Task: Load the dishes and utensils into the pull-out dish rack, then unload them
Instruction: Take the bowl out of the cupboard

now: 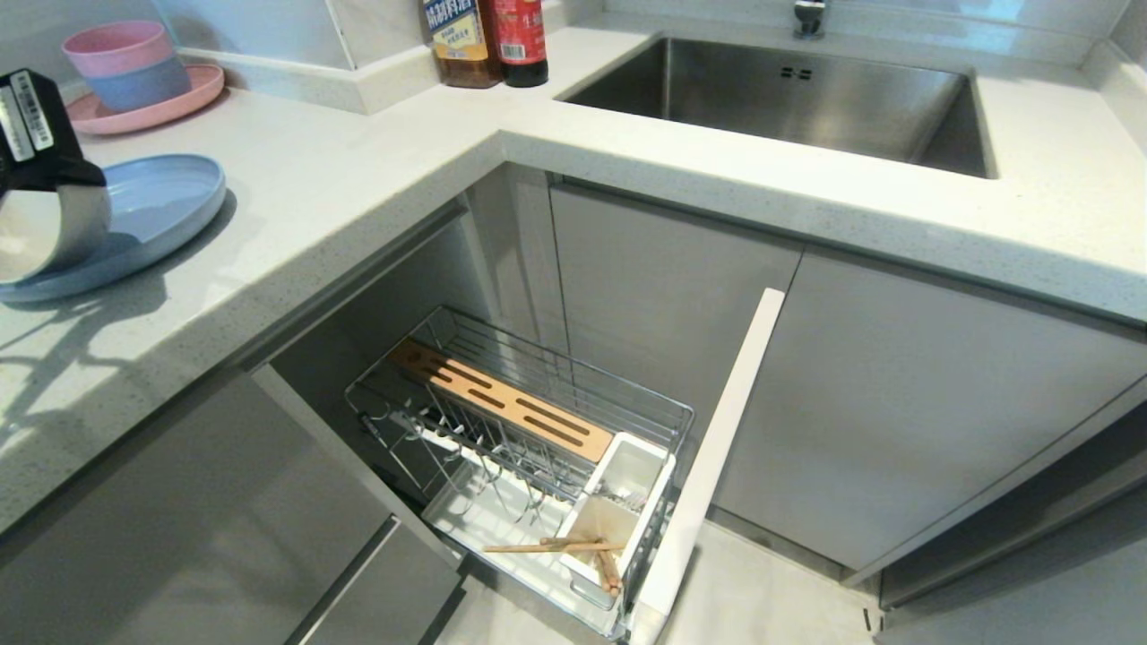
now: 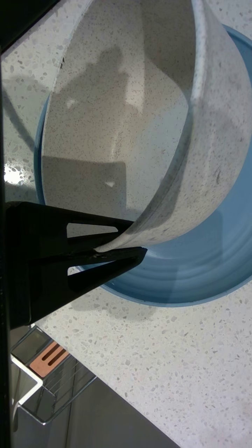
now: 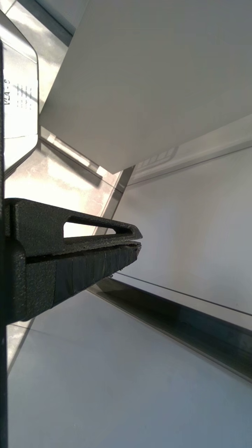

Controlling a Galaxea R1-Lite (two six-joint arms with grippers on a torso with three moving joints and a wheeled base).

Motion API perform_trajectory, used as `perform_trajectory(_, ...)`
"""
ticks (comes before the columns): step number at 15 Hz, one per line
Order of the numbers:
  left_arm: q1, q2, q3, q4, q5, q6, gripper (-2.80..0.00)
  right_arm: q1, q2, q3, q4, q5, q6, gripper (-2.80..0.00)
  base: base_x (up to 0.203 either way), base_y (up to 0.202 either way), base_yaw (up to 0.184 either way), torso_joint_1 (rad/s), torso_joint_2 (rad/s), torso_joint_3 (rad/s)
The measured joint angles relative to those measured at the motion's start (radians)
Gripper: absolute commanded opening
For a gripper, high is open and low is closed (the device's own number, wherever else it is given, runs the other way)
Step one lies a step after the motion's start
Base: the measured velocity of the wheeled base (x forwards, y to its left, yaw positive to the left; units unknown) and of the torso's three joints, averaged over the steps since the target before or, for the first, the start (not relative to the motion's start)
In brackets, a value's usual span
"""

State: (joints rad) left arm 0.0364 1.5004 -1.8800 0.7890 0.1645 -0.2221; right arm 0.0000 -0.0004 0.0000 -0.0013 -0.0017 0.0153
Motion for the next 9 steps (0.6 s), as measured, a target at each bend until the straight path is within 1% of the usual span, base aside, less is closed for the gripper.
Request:
perform_trajectory(2, 0.000, 0.001, 0.000, 0.000, 0.001, 0.000, -2.80, 0.000, 0.000, 0.000, 0.000, 0.000, 0.000, -2.80, 0.000, 0.000, 0.000, 0.000, 0.00, 0.000)
perform_trajectory(3, 0.000, 0.002, 0.000, 0.000, 0.001, 0.001, 0.00, 0.000, 0.000, 0.000, 0.000, 0.000, 0.000, -2.80, 0.000, 0.000, 0.000, 0.000, 0.00, 0.000)
perform_trajectory(9, 0.001, 0.003, 0.001, 0.000, 0.001, 0.001, 0.00, 0.000, 0.000, 0.000, 0.000, 0.000, 0.000, -2.80, 0.000, 0.000, 0.000, 0.000, 0.00, 0.000)
